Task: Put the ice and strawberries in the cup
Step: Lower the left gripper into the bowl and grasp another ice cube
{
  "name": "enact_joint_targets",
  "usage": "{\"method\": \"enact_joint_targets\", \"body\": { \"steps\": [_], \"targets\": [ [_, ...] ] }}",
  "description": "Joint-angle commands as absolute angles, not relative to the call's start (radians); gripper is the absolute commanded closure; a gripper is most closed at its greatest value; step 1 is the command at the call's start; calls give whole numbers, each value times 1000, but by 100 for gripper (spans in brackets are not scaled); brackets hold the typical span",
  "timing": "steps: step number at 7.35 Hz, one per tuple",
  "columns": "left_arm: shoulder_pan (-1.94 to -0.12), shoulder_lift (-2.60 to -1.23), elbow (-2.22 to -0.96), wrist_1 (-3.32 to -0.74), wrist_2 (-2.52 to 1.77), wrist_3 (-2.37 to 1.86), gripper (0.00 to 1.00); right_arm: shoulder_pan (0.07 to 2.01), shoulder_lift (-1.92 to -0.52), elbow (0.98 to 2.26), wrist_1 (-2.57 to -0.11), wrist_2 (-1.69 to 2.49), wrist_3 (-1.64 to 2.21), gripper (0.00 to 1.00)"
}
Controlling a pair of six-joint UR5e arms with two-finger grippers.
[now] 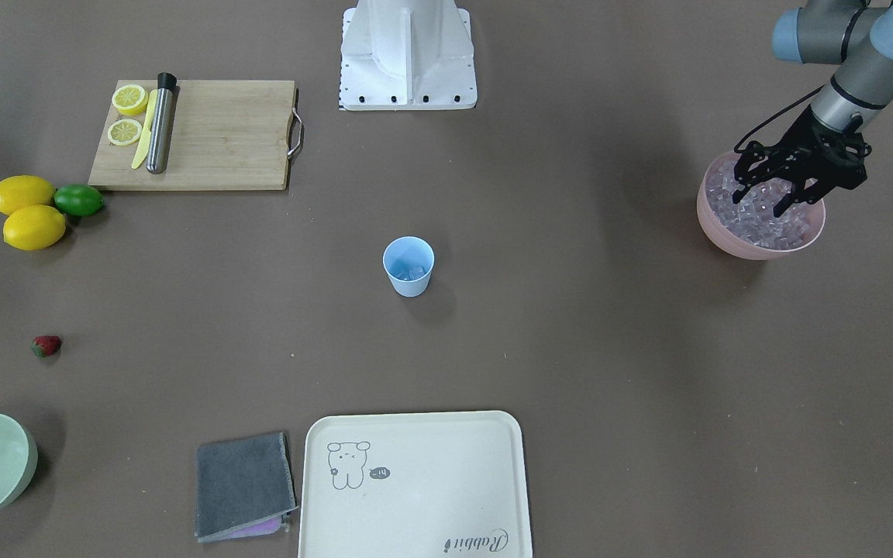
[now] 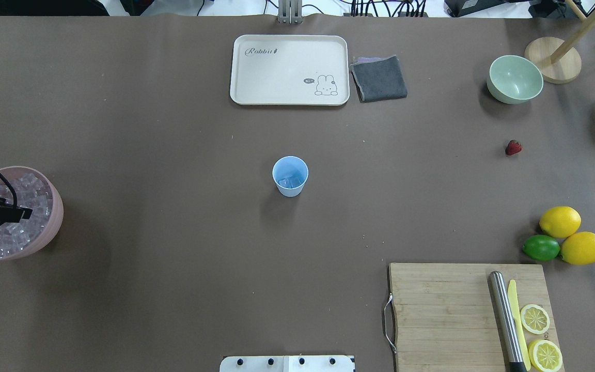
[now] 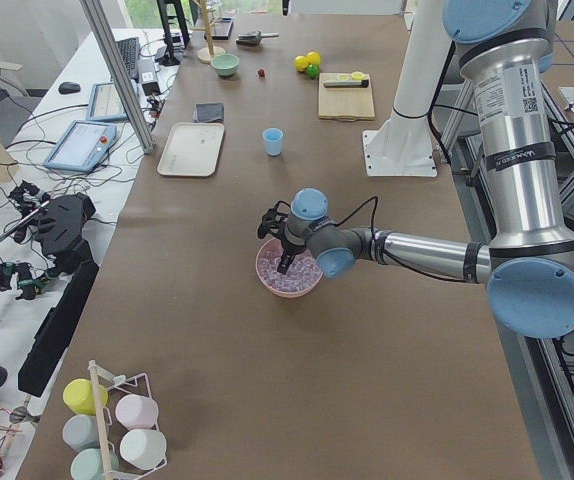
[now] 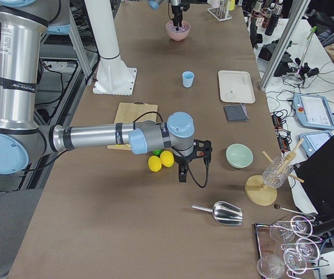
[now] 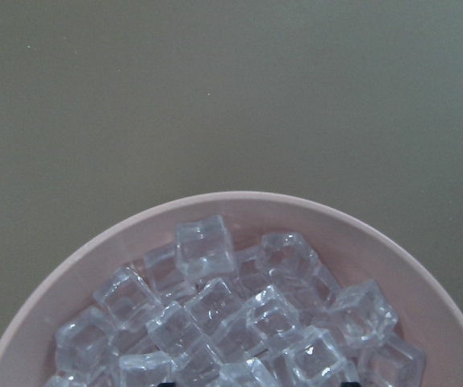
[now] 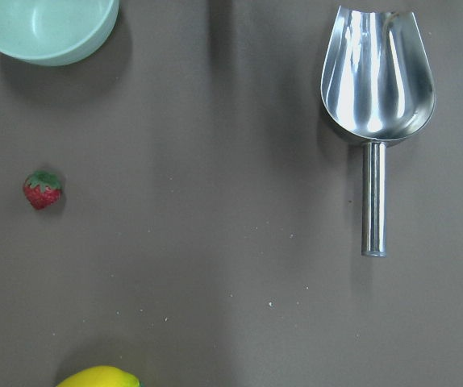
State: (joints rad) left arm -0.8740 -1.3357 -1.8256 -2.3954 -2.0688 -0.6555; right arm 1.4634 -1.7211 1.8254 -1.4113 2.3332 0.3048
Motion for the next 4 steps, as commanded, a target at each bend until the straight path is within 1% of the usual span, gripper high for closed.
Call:
{"method": "enact_joint_targets", "body": {
  "steps": [1,4],
  "targets": [
    [-845,-1335,-1825,-2395,-2069,-655,26,1463,-1721,1825,-1411,2333,305,0],
    [-836,-1313,-1825,-2396,-2069,-655,26,1463,-1723,1825,-1411,2333,305,0]
  ]
}}
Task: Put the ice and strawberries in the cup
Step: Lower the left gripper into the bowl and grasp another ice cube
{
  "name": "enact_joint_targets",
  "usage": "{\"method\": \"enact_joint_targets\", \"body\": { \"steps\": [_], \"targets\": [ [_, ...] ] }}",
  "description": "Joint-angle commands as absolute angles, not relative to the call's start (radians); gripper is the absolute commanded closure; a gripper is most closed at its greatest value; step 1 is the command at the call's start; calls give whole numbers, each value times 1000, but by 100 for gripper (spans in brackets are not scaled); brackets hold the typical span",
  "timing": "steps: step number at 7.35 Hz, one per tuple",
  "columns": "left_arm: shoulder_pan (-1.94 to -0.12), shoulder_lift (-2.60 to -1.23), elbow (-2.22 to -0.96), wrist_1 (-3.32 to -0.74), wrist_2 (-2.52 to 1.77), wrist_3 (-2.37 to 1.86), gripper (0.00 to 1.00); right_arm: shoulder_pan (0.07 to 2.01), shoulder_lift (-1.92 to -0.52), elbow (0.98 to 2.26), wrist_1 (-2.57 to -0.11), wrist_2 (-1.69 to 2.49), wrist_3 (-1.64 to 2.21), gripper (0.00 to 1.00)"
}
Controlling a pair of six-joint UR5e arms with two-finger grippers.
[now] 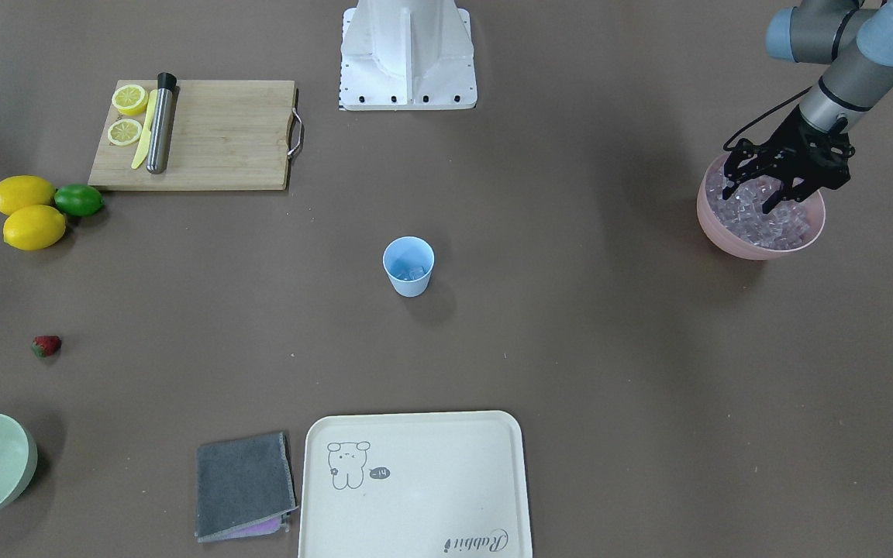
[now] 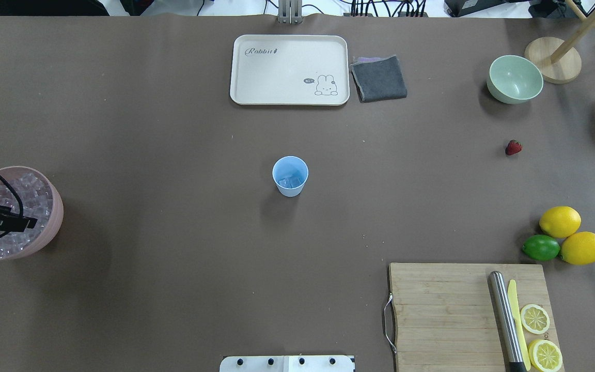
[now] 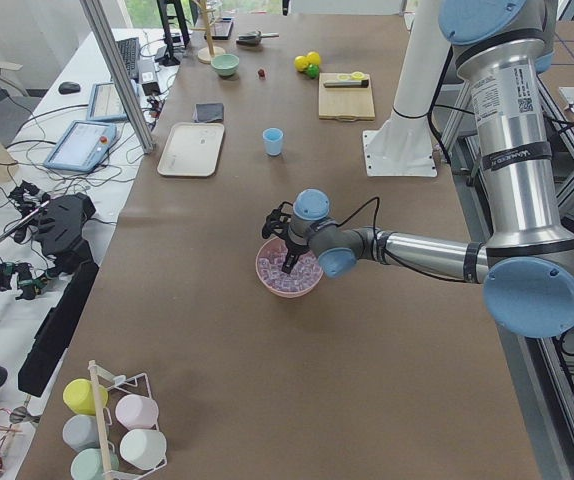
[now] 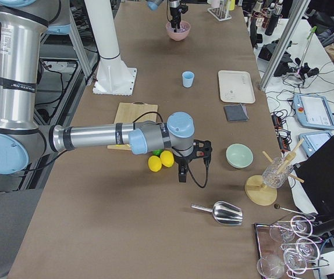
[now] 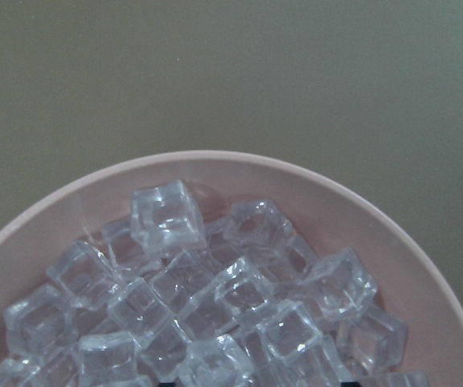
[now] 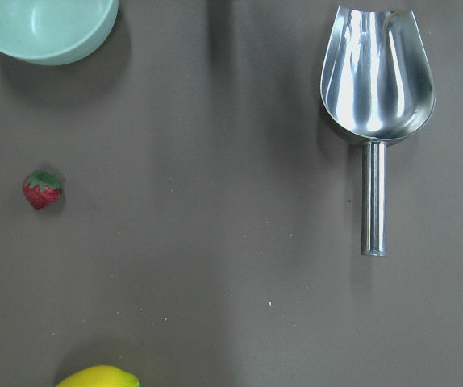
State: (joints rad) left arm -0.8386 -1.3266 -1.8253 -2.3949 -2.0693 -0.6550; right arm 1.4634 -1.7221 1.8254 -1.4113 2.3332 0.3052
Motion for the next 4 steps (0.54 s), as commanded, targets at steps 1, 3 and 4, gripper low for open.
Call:
{"method": "enact_joint_targets", "body": {
  "steps": [1,3,4],
  "targets": [
    [-836,-1305,-1825,-2404,-2069,-652,26,1463,-1721,1825,-1411,2333,305,0],
    [-830,-1296,-1825,-2419,-2071,-653,27,1463,-1723,1825,-1411,2333,305,0],
    [-815,-1296,-1824,-2422,-2069,-655,31,1463,-1723,1825,-1411,2333,304,0]
  ]
}}
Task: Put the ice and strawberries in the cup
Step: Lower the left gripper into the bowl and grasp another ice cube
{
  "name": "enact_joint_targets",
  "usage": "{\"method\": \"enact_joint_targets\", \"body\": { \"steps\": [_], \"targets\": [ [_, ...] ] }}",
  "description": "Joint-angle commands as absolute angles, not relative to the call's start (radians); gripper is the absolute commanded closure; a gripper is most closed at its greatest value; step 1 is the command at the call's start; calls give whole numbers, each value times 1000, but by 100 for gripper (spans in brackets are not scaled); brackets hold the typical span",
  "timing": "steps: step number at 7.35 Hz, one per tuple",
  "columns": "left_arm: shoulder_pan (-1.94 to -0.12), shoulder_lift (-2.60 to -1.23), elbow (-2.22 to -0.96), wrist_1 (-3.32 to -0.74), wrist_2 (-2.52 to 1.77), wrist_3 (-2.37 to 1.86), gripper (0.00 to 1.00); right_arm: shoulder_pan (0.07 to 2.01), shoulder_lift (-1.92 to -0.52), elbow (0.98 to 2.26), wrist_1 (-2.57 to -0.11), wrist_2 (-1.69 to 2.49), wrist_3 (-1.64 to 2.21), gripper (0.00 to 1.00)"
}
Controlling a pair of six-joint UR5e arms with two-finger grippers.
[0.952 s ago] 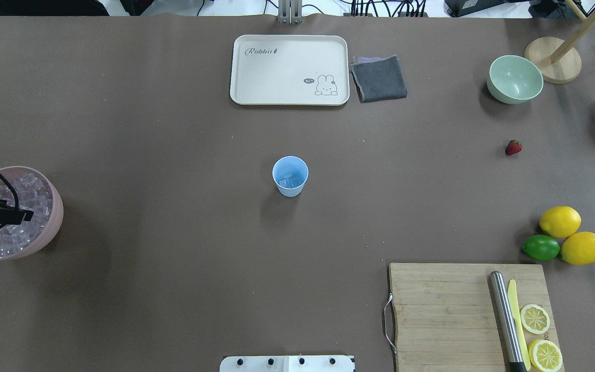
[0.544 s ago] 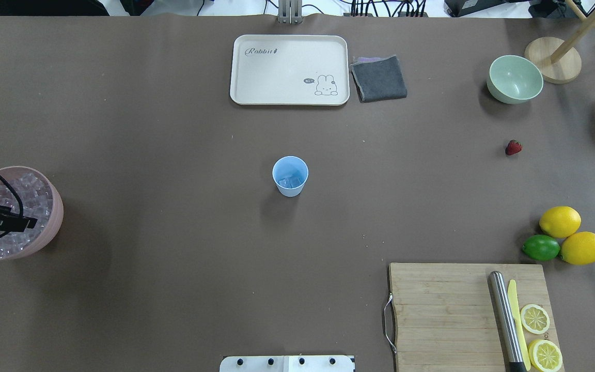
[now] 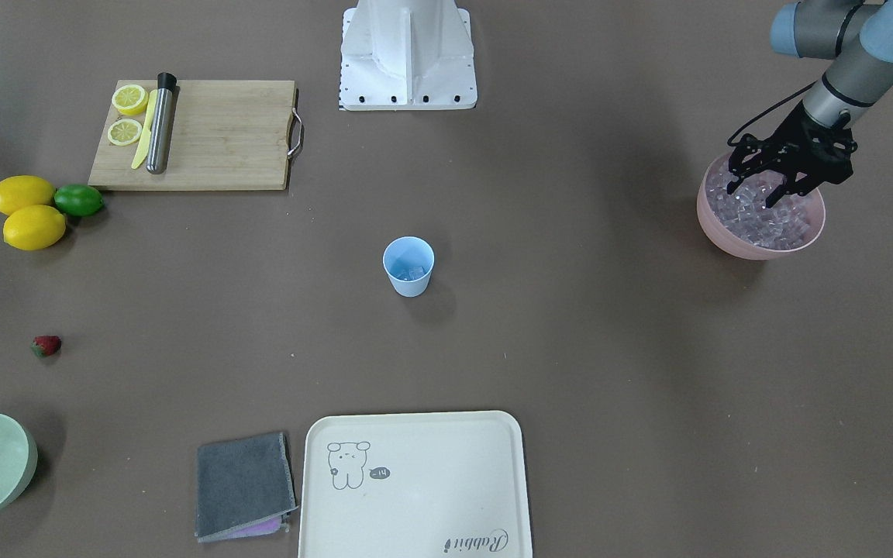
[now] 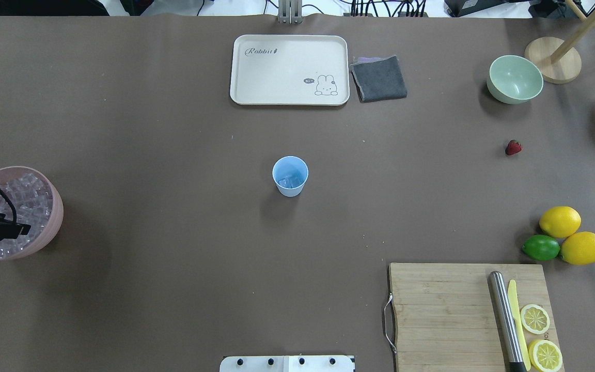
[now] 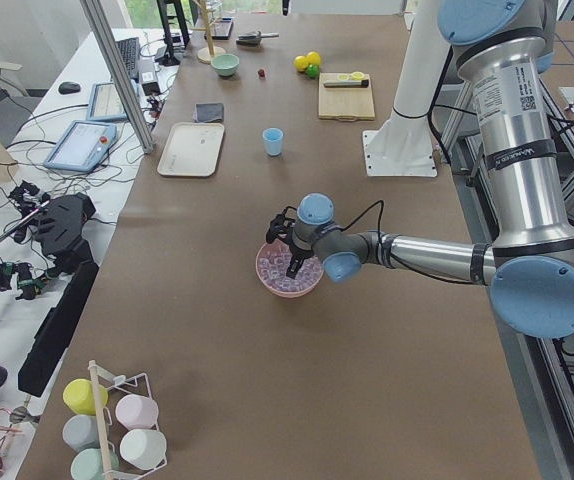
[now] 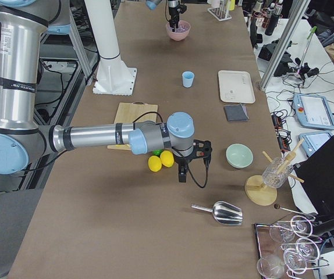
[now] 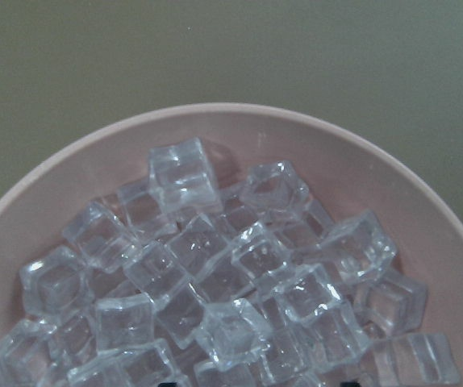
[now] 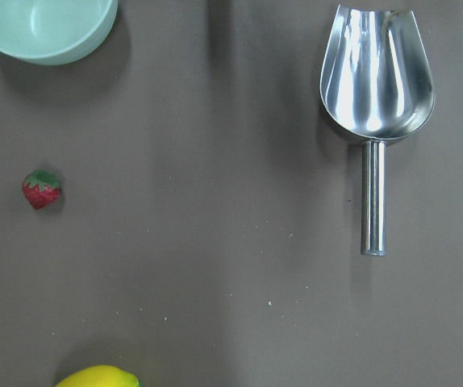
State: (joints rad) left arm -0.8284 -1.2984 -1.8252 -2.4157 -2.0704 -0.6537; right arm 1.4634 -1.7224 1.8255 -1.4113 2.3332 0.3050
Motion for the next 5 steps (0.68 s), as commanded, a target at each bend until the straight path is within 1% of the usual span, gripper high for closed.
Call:
{"method": "enact_joint_targets", "body": {
  "steps": [1,2,3,5],
  "targets": [
    [-808,-1296,-1825,-2424,-2071,-657,37,1463,-1724,1825,-1411,2333,304,0],
    [-807,-1296,-1825,-2424,-2071,-657,43,1463,-1726,1825,-1411,2333,304,0],
    [-807,-1296,-1825,-2424,-2071,-657,52,1463,-1726,1825,-1411,2333,304,0],
    [-807,-1296,-1824,-2424,-2071,-657,81,1463,-1727,1825,-1411,2333,304,0]
  ]
}}
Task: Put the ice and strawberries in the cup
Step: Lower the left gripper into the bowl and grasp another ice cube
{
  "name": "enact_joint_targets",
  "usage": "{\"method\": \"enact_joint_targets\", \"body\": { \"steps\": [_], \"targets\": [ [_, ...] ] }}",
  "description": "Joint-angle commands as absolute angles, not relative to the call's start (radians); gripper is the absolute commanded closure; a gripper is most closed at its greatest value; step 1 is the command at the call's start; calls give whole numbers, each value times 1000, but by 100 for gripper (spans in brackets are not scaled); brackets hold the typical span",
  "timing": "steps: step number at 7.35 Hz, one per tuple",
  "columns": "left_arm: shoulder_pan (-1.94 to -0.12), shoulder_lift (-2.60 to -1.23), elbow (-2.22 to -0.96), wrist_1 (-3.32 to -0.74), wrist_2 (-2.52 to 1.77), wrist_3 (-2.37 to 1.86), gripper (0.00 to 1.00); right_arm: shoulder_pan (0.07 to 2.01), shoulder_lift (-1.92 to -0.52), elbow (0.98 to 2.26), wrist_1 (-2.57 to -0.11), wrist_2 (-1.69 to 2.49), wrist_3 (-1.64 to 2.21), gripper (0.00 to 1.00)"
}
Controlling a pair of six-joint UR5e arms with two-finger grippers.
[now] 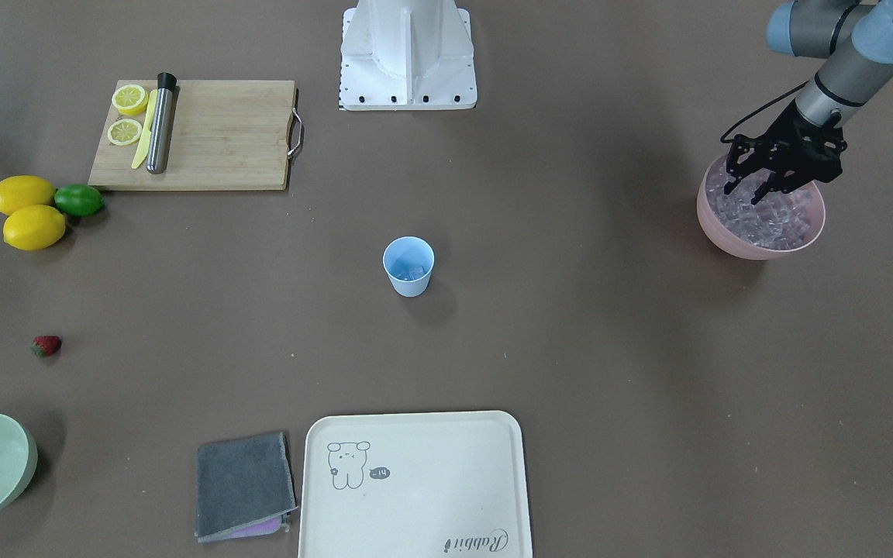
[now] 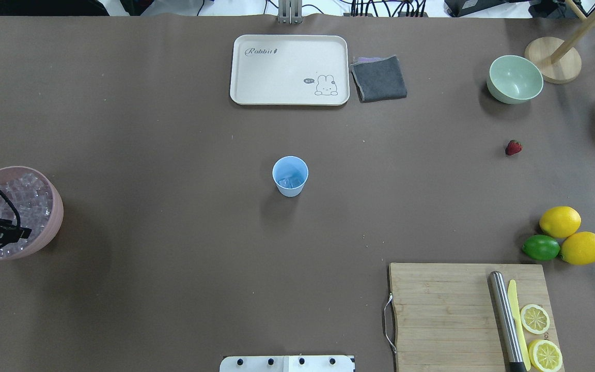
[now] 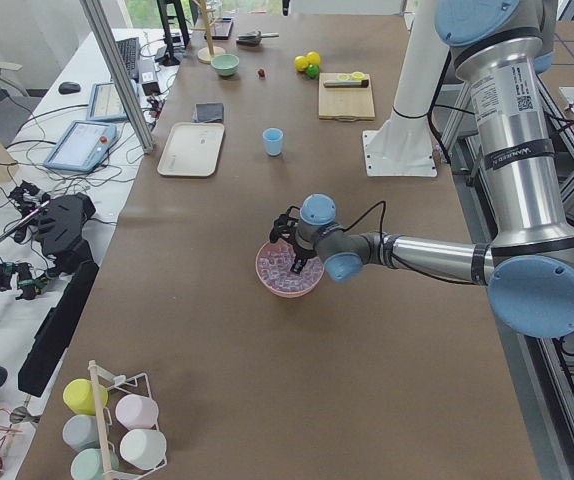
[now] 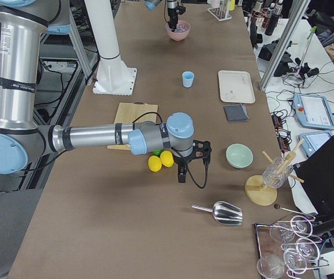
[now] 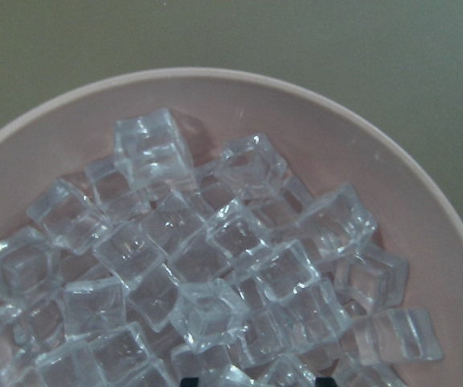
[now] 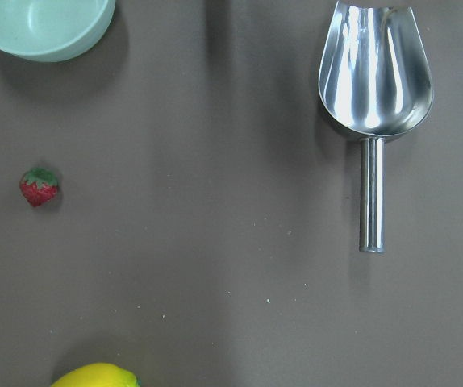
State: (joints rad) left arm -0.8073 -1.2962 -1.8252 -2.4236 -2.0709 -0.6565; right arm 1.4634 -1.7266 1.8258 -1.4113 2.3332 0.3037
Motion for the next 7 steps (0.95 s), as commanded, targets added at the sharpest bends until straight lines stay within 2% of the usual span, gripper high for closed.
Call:
{"method": "enact_joint_targets", "body": {
  "steps": [1,2,7],
  "targets": [
    [-807,-1296,-1824,-2424,-2071,-657,93,1463,-1727,1827,-1411,2333,304,0],
    [-807,-1295,-1827,-2425,-2071,-655,100,1463,-1727,1827,-1411,2333,305,0],
    [-912,-1337,-1832,-2422,-2247,-652,100,1463,-1729,1828,-1411,2333,305,0]
  ]
}}
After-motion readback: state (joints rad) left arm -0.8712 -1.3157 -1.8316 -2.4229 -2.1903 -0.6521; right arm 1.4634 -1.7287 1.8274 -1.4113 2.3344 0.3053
